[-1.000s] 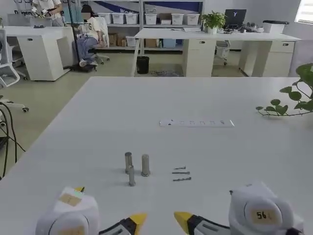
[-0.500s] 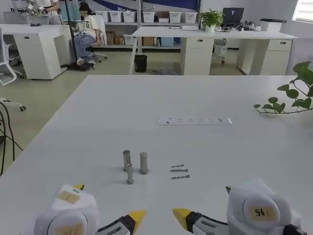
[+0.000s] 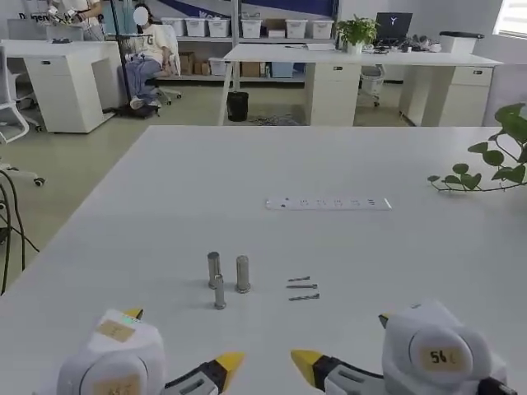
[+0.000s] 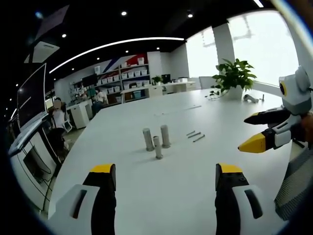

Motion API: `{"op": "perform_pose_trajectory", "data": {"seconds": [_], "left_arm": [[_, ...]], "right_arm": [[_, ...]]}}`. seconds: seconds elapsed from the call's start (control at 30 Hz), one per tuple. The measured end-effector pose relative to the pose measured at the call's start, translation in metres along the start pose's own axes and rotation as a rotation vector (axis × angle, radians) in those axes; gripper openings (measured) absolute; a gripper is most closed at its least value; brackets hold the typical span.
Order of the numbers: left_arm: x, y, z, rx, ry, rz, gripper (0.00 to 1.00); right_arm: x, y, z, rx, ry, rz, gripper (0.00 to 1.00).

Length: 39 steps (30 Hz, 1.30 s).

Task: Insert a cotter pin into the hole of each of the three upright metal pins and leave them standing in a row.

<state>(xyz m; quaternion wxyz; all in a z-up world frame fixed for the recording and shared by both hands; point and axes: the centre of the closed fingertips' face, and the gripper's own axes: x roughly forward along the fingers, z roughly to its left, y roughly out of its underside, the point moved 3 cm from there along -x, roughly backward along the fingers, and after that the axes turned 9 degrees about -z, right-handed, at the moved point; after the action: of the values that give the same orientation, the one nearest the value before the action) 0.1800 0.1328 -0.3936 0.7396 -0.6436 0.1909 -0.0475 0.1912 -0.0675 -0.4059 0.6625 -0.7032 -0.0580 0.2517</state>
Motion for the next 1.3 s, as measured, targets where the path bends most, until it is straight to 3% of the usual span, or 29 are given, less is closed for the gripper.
{"op": "perform_pose_trajectory", "data": {"seconds": [0.43,0.93,1.3], "left_arm": [[0.0,-0.002,0.001,-0.001,-0.004,-0.009,0.8],[-0.001,-0.005,0.005,0.0,-0.022,-0.021,0.72],[0.005,-0.005,0.003,-0.013,0.001,-0.022,0.68]], "right_arm": [[0.0,-0.001,0.001,0.002,-0.003,-0.002,0.76],[-0.001,-0.005,0.003,-0.011,-0.015,-0.036,0.69],[-0.004,-0.012,0.003,-0.01,-0.028,-0.065,0.67]]}}
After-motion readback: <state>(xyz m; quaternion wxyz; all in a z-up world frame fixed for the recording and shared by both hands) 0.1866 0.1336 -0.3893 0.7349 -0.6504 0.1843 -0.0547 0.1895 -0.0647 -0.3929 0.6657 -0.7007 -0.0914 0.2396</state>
